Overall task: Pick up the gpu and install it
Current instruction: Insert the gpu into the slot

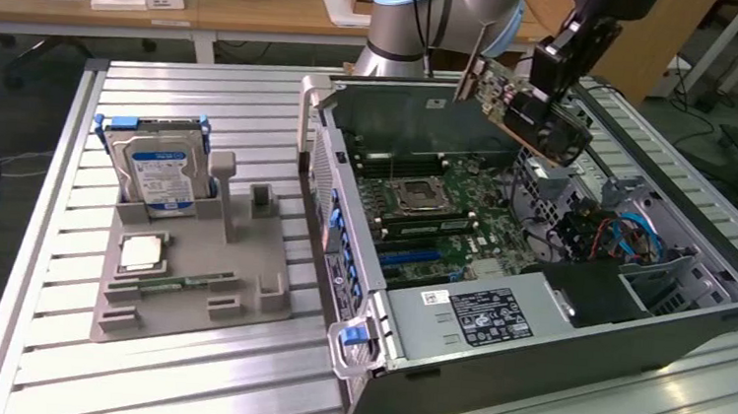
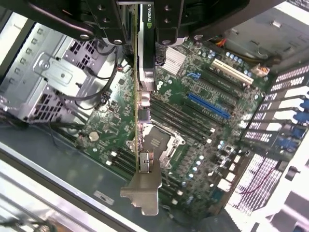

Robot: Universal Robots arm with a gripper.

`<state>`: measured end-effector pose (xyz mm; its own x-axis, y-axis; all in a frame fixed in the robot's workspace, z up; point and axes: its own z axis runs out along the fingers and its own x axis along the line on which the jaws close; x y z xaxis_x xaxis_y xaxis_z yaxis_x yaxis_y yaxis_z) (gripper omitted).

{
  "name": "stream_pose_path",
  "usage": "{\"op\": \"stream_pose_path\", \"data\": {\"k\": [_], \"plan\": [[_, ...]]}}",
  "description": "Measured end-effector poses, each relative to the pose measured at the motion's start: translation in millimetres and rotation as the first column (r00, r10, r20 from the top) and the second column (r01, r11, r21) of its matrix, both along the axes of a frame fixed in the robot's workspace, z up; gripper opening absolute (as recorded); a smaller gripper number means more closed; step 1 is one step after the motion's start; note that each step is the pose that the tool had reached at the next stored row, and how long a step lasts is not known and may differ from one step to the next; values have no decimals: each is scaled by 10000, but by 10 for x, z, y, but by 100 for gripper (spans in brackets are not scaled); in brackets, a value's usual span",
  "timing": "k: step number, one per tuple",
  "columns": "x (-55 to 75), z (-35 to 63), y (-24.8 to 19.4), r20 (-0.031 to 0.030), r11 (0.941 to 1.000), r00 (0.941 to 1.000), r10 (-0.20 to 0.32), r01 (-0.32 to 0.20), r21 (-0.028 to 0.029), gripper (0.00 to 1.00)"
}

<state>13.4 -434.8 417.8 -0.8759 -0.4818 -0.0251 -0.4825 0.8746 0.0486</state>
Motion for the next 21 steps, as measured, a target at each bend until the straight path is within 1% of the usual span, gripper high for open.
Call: {"op": "stream_pose_path", "data": {"k": [2, 5, 8, 10, 15, 18, 21], "plan": [[0, -2, 0, 0, 9995, 9995, 311, -311, 0, 27], [0, -4, 0, 0, 9972, 9972, 746, -746, -1, 27], [-1, -5, 0, 0, 9936, 9936, 1128, -1128, 0, 27], [-1, -6, 0, 0, 9902, 9902, 1397, -1397, 1, 27], [-2, -10, 0, 0, 9789, 9789, 2045, -2045, 0, 27], [-3, -12, 0, 0, 9699, 9699, 2436, -2436, 0, 27], [-3, -14, 0, 0, 9594, 9594, 2819, -2819, 0, 27]]}}
